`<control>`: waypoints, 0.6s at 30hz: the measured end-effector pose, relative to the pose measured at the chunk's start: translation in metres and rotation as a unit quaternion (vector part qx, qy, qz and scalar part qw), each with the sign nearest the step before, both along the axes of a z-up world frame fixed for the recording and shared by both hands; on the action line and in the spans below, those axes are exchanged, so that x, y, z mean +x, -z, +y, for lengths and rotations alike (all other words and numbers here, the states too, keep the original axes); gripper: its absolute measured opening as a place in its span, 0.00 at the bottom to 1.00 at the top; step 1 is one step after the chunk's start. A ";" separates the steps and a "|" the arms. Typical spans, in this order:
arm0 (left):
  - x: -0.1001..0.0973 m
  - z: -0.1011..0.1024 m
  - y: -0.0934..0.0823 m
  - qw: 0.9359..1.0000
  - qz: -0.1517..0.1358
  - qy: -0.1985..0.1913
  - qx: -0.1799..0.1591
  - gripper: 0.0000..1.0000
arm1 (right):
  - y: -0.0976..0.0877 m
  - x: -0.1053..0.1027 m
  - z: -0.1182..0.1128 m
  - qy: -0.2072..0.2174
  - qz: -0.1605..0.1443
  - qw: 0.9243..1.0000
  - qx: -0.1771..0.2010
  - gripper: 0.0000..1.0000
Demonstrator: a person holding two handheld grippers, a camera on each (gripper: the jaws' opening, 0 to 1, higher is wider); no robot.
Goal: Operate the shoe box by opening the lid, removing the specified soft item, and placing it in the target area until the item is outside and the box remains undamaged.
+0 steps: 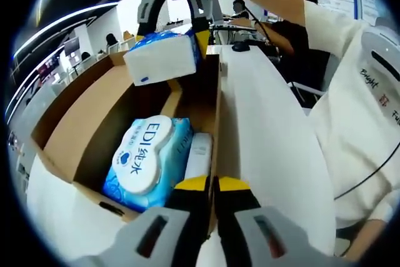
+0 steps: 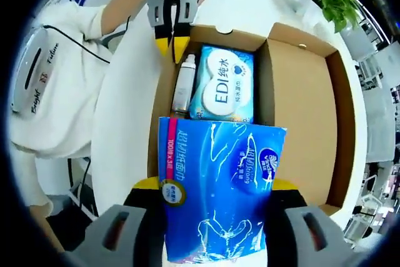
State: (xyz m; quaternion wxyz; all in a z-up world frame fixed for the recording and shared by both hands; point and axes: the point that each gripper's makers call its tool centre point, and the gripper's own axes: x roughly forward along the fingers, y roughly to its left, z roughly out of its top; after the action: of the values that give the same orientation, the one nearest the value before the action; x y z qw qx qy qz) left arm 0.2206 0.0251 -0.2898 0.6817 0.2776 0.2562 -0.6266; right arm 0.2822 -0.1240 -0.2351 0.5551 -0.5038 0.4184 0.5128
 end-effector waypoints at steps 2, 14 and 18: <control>0.000 0.000 0.000 1.000 0.000 0.000 -0.001 0.03 | -0.001 -0.002 -0.003 0.001 0.001 1.000 -0.002 0.62; -0.001 0.001 0.000 1.000 0.001 0.001 -0.003 0.02 | -0.015 0.001 -0.033 -0.001 -0.019 0.999 -0.026 0.62; 0.000 0.000 0.000 1.000 0.001 0.003 -0.005 0.02 | -0.015 -0.002 -0.042 0.006 -0.015 0.999 -0.029 0.62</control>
State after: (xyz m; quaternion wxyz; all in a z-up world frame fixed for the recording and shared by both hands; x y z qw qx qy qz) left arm 0.2201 0.0254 -0.2896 0.6810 0.2739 0.2531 -0.6302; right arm 0.2805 -0.1664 -0.2197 0.5492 -0.5249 0.4278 0.4897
